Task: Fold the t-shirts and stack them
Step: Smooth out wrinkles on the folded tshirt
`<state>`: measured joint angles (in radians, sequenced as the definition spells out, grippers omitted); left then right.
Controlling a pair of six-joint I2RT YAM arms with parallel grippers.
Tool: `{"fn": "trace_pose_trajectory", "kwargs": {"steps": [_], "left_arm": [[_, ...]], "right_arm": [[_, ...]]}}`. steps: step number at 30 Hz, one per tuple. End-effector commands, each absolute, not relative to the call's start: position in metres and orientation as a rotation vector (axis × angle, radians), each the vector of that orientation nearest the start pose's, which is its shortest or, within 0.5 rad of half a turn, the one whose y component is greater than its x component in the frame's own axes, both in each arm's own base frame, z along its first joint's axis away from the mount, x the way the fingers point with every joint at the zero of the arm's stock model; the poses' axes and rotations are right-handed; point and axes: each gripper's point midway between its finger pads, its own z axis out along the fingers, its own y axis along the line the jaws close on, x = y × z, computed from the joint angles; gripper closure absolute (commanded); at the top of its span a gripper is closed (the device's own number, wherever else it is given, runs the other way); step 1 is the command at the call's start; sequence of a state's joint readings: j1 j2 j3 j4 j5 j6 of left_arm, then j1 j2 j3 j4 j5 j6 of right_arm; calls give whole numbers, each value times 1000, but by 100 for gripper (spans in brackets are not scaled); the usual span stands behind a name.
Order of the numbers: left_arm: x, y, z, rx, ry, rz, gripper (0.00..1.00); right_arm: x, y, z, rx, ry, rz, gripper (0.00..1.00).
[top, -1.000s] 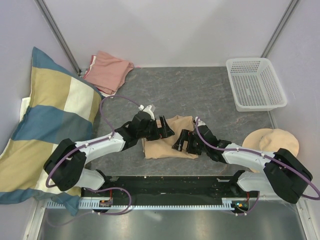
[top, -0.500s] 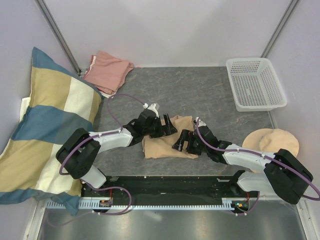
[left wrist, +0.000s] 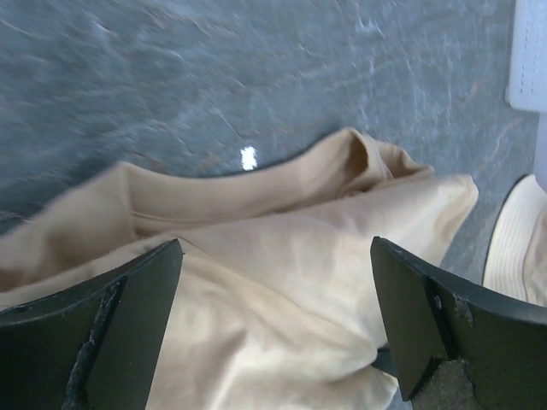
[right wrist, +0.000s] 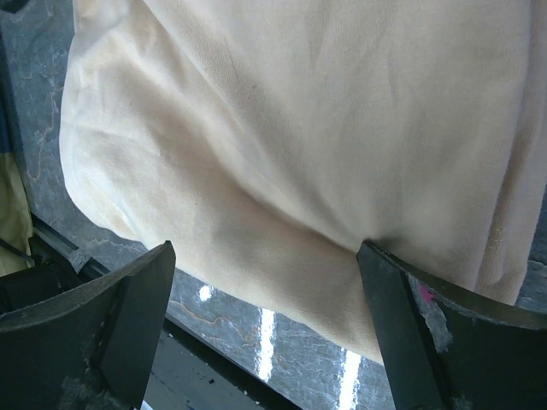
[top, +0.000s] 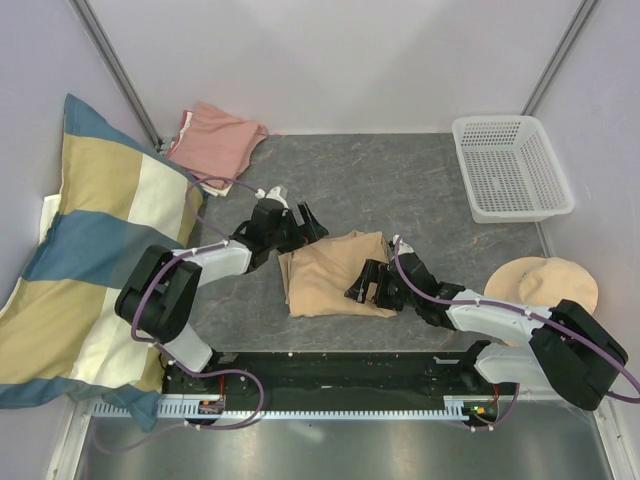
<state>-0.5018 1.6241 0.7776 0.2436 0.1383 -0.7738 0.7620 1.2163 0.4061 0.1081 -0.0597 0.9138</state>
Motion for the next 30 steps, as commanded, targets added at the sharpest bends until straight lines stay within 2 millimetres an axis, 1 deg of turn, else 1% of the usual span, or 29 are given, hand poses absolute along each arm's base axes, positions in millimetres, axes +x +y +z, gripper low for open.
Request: {"fn": "trace_pose_trajectory", "kwargs": {"steps": [1,4,5,6,8,9,11,13,14,16,17,18,19,20,21,22,24,25,26,27,28,29,30], "left_arm": [[380,-232,97,-192,2175,-794,0],[389,-220,102,-204,2165,-769,0],[394,-217,108,-202,2150,-766,0],[393,-215,110,-197,2161,-761,0],[396,-215,133,-170,2114,-761,0],[394,-214,138,-166,2116,-753,0],[392,-214,167,-148,2064,-769,0],[388,-213,181,-141,2047,-783,0],[382,-215,197,-128,2017,-815,0],[372,-216,202,-125,2016,-854,0],[364,-221,207,-112,2014,-895,0],[359,-223,207,-110,2015,-911,0],[352,-223,198,-119,2039,-913,0],[345,-225,199,-111,2037,-926,0],[340,-225,195,-116,2045,-927,0],[333,-225,183,-135,2071,-926,0],[322,-229,176,-137,2084,-944,0],[315,-230,164,-151,2109,-949,0],[310,-236,162,-141,2108,-964,0],[306,-238,157,-142,2118,-971,0],[300,-241,148,-151,2139,-977,0],[295,-247,145,-140,2143,-983,0],[292,-251,142,-135,2150,-990,0]], "right_arm": [[168,218,2,173,2629,719,2],[167,218,2,170,2631,719,2],[168,219,3,170,2628,721,2],[168,219,3,169,2629,723,2],[168,219,4,165,2625,724,2],[168,219,3,167,2628,722,2],[168,220,3,164,2628,726,2],[168,220,4,163,2628,729,2],[168,221,4,163,2626,730,2],[169,222,7,164,2619,745,2],[169,223,8,169,2618,751,2],[171,225,13,168,2607,766,2],[171,225,15,171,2607,768,2],[171,229,22,160,2594,793,2],[174,231,28,163,2581,805,2],[173,231,32,160,2586,803,2],[177,237,50,153,2555,841,2],[175,236,55,148,2561,835,2],[180,241,71,144,2523,868,2],[181,241,79,132,2508,873,2],[180,240,85,130,2511,867,2],[185,244,106,120,2463,897,2],[188,244,114,109,2444,892,2]]}}
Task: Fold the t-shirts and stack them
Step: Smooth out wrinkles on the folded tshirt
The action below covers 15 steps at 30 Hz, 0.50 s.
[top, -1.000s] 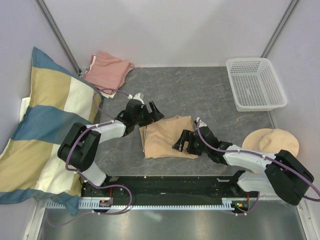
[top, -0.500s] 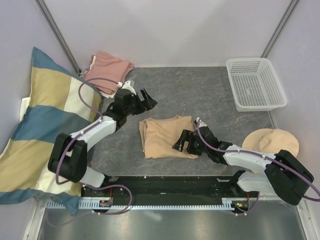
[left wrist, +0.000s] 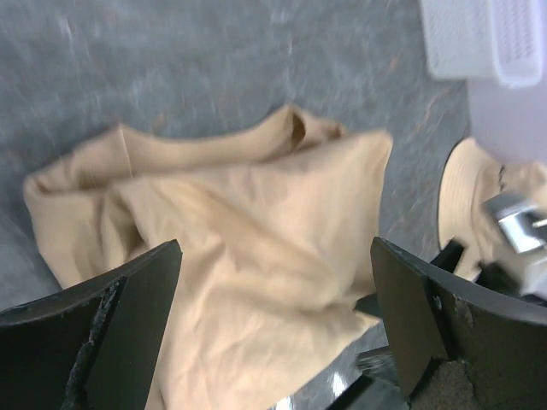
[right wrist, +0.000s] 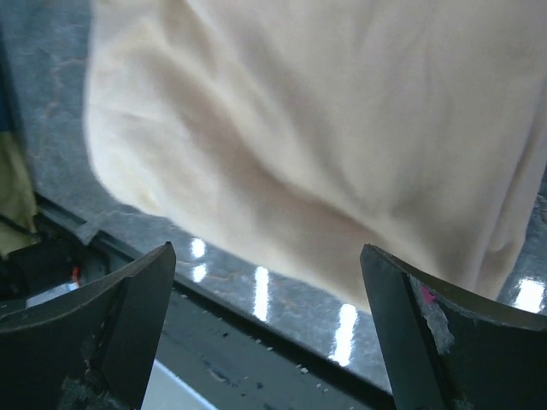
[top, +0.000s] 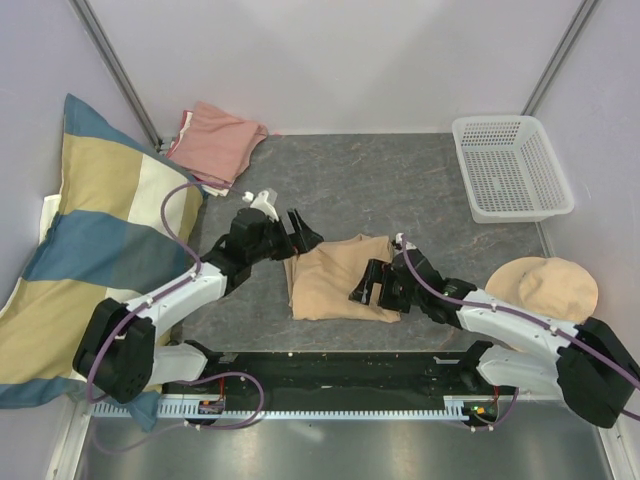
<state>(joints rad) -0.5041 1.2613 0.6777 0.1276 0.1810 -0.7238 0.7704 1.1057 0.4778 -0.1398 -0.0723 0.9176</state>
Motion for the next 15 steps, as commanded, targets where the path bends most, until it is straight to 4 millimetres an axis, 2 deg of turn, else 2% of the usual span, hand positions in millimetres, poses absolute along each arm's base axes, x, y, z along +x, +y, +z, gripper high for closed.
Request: {"fn": "trace_pose_trajectory", "kwargs": {"steps": [1,2,5,11,14,15], "left_arm": [[288,-254,136,-141,2165,-995,0],[283,-261,133,-127,2176,-1008,0],[275,-277,130,-100,2192,-1042,0],[259,-298,130,-47,2214,-1092,0],[248,-298,124,-37,2233,-1084,0],[243,-294,116,-38,2254,-1069,0]], "right_arm": [[189,242,120,107,2441,881,2],[195,246,137,104,2405,900,2],[200,249,153,97,2374,906,2],[215,242,151,133,2343,812,2],[222,238,149,129,2333,759,2],[224,238,149,125,2329,748,2]]}}
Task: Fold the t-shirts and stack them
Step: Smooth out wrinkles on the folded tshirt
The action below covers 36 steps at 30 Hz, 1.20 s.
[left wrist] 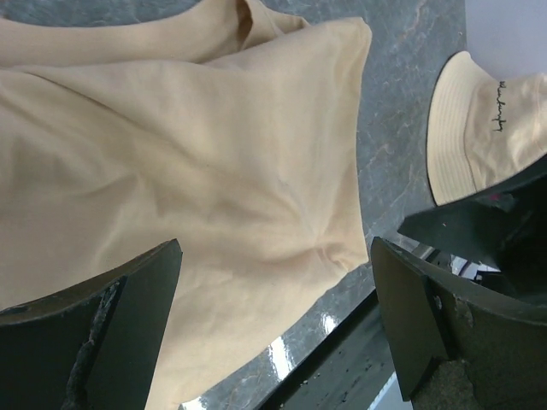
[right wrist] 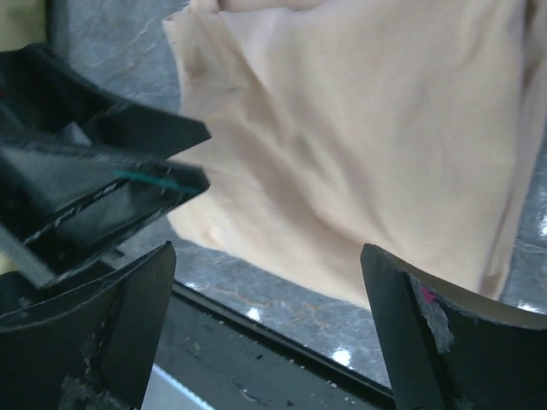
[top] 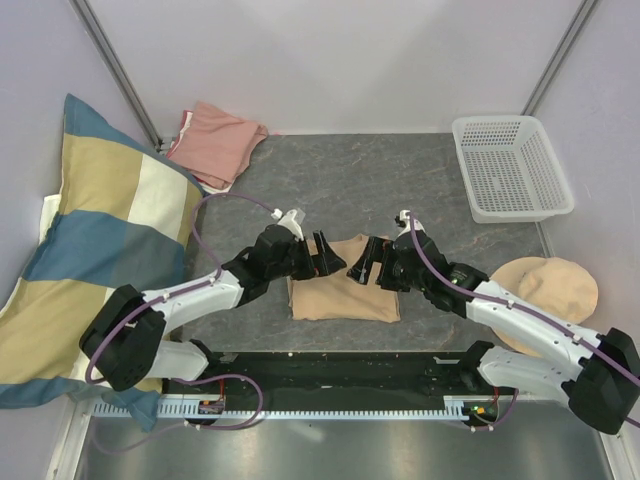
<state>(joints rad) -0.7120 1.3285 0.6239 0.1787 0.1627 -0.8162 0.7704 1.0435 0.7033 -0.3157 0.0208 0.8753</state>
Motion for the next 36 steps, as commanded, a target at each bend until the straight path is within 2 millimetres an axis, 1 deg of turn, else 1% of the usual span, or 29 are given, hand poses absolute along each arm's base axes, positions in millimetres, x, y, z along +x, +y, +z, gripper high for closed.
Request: {"fn": "trace_pose_trajectory", "kwargs": {"steps": [1,4,6,8,9,10,13,15,16,17,19,20,21,24,25,27,29,30,31,32,33,34,35,36], "left_arm": [[239,-291,111,-39,2269,-1057,0],[226,-279,95,-50,2302,-1019,0],[218,-266,83,-67,2322,-983,0],[213,-258,74,-81,2335,-962,0],[206,-253,64,-84,2359,-946,0],[205,-249,61,-94,2360,-936,0],[198,-239,45,-108,2391,-899,0],[194,-235,37,-118,2405,-883,0],[193,-234,35,-121,2408,-881,0],[193,-233,35,-125,2408,-881,0],[192,-233,35,-125,2407,-883,0],[193,-233,35,-127,2405,-884,0],[193,-234,36,-125,2404,-886,0],[193,-234,36,-126,2403,-887,0],[192,-234,36,-123,2405,-891,0],[192,-234,37,-124,2403,-892,0],[191,-233,37,-123,2406,-890,0],[191,-232,37,-127,2404,-890,0],[190,-232,38,-127,2402,-889,0],[189,-231,36,-129,2408,-885,0],[189,-230,36,-132,2406,-885,0],[189,-230,37,-136,2406,-885,0],[188,-228,35,-138,2412,-877,0],[187,-227,34,-140,2413,-876,0]], "right_arm": [[225,238,149,120,2328,739,2],[232,239,151,103,2316,711,2],[238,241,155,96,2303,695,2],[245,243,157,96,2295,679,2],[249,244,157,93,2290,669,2],[250,245,157,91,2292,665,2],[258,253,156,84,2291,673,2],[261,259,152,72,2300,676,2],[263,263,153,74,2293,695,2],[265,266,147,66,2305,692,2],[269,272,146,59,2298,710,2],[270,275,139,50,2312,709,2],[273,279,140,44,2302,723,2],[278,287,132,30,2310,729,2],[280,288,126,30,2320,722,2],[284,290,123,28,2319,715,2],[288,289,114,26,2331,686,2],[293,286,112,25,2320,656,2],[296,284,105,26,2331,632,2],[299,282,104,24,2328,616,2],[306,276,101,29,2323,585,2],[310,272,94,35,2333,561,2],[314,270,93,37,2331,548,2],[321,263,92,56,2329,532,2]]}}
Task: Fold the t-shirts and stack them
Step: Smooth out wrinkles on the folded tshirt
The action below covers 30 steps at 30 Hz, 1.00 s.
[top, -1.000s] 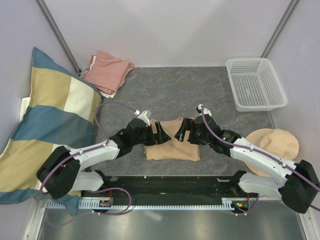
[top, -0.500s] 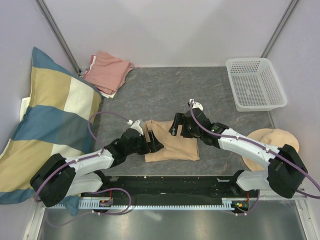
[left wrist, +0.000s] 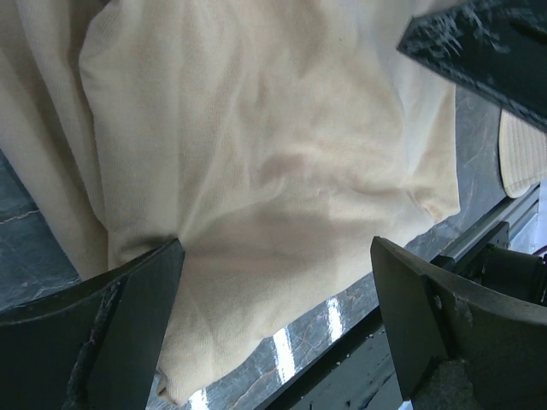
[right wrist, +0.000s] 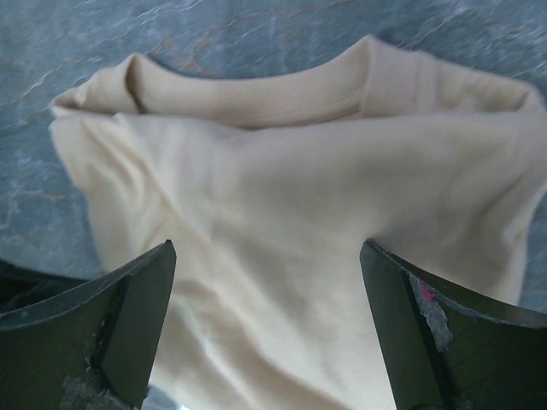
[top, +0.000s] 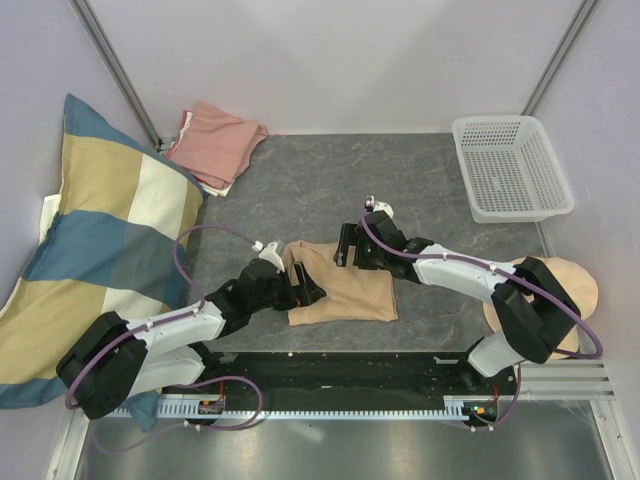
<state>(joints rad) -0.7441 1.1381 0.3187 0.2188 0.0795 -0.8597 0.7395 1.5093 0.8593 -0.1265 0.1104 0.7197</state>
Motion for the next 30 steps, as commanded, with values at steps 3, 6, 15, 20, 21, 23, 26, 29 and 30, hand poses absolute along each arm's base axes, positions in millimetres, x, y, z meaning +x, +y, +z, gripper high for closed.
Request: {"fn": "trace_pose_trajectory", "kwargs": {"steps": [3,6,15,20,21,23,26,29,30], "left_arm": [[185,-225,35,-147,2412,-873,0],[183,-222,33,-154,2417,-868,0],[186,-222,45,-134,2392,-864,0],[198,-231,84,-82,2331,-880,0],[201,-233,94,-78,2307,-896,0],[204,-239,114,-61,2273,-924,0],[214,-244,147,-36,2198,-945,0],[228,-245,166,-10,2160,-890,0],[235,-243,166,-15,2155,-854,0]], "right_arm": [[336,250,86,79,2329,490,2],[349,237,82,96,2326,455,2],[378,212,98,102,2278,363,2],[372,197,141,107,2230,320,2],[367,195,155,113,2205,338,2],[353,189,155,112,2230,340,2],[323,182,156,113,2259,391,2],[290,175,148,133,2299,437,2],[281,173,153,141,2282,468,2]]}}
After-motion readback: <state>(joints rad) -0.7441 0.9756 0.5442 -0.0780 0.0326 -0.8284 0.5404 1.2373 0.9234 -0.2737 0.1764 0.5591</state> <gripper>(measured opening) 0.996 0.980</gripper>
